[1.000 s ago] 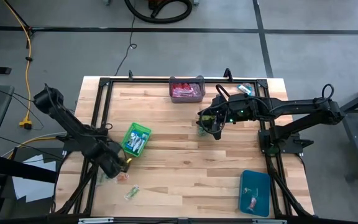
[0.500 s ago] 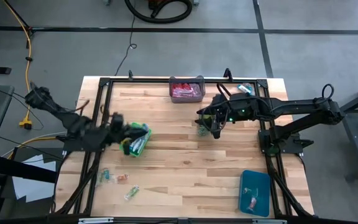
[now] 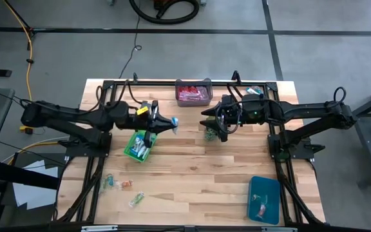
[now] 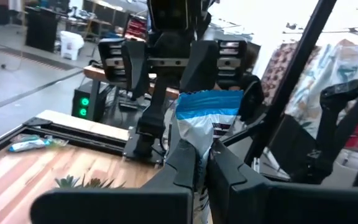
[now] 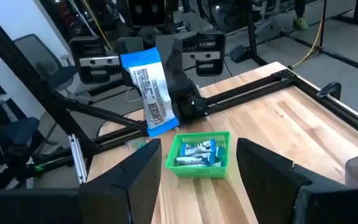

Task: Sort candy
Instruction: Put the white candy into the green bin

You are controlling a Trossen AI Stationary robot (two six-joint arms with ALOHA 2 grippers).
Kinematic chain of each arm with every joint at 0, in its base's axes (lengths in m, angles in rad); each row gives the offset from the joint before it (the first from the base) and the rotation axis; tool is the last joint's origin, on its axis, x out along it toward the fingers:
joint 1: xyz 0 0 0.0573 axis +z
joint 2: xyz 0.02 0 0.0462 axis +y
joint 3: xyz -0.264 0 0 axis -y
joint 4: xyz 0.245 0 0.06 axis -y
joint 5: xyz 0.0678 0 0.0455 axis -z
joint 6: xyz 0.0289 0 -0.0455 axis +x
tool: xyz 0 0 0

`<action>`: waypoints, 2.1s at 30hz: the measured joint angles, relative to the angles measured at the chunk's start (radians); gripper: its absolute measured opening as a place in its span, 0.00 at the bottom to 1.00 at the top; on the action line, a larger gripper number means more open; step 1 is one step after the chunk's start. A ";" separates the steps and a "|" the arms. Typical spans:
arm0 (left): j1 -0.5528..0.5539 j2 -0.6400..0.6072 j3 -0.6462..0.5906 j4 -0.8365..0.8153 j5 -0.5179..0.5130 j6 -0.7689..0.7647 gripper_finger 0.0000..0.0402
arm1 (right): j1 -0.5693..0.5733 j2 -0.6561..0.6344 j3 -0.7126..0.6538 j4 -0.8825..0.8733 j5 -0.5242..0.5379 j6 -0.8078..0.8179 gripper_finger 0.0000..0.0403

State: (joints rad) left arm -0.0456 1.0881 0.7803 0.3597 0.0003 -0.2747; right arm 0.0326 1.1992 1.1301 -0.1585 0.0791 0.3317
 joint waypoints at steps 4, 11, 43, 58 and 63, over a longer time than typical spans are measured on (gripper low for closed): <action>0.022 0.009 0.000 0.003 0.025 0.015 0.00 | 0.000 0.000 0.000 -0.001 0.000 -0.030 0.51; 0.034 0.008 0.000 0.005 0.026 0.016 0.00 | 0.000 0.000 0.000 -0.010 0.001 -0.156 0.51; 0.016 -0.123 -0.001 -0.620 -0.069 -0.188 0.00 | 0.000 0.000 0.000 -0.145 0.053 -0.123 0.51; -0.158 -0.239 -0.257 -0.924 -0.178 -0.768 0.00 | 0.000 0.000 0.000 -0.183 0.054 -0.130 0.51; -0.158 -0.239 -0.293 -1.022 -0.177 -0.994 0.00 | 0.000 0.000 0.000 -0.190 0.084 -0.131 0.51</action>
State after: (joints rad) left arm -0.2031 0.8490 0.4871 -0.6624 -0.1770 -1.2684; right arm 0.0326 1.1992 1.1301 -0.3489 0.1630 0.2009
